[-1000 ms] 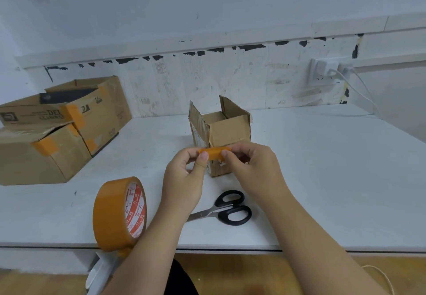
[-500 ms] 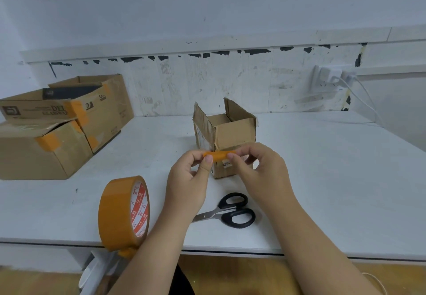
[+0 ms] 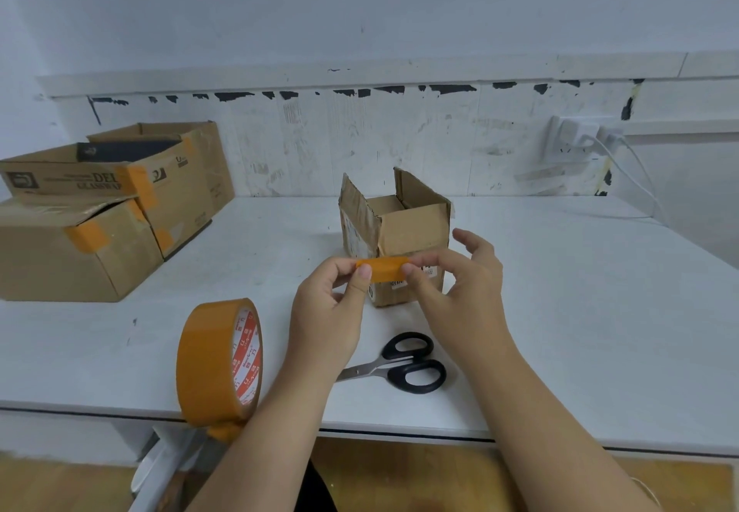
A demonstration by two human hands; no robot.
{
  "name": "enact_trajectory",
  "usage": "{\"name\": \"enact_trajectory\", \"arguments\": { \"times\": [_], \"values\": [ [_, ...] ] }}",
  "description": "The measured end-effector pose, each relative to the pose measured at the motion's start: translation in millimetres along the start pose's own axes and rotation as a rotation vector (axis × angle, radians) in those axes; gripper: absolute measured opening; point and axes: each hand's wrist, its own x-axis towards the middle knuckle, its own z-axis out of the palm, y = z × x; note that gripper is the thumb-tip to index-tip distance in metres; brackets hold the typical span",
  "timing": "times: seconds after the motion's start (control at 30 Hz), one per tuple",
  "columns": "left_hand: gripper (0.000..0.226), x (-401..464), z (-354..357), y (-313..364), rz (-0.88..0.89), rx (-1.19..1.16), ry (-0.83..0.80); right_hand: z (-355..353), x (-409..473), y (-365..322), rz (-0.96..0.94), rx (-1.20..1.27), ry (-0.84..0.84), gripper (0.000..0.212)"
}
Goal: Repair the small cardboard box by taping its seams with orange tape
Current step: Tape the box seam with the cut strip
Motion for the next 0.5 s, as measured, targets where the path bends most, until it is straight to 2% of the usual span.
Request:
{"name": "enact_trajectory", "arguments": {
  "times": [0.2,0.5],
  "values": [
    [0.013,2.4,1.2,-3.9,-0.048,-0.061,-0.006,2.8,4.2,2.3,0.007,0.070,-0.049,0.012],
    [0.014,3.0,2.6,-1.5,-0.121,-0.125,-0.012,7.6,5.9,5.2,0.015,0.002,-0.058,0.003]
  ]
}}
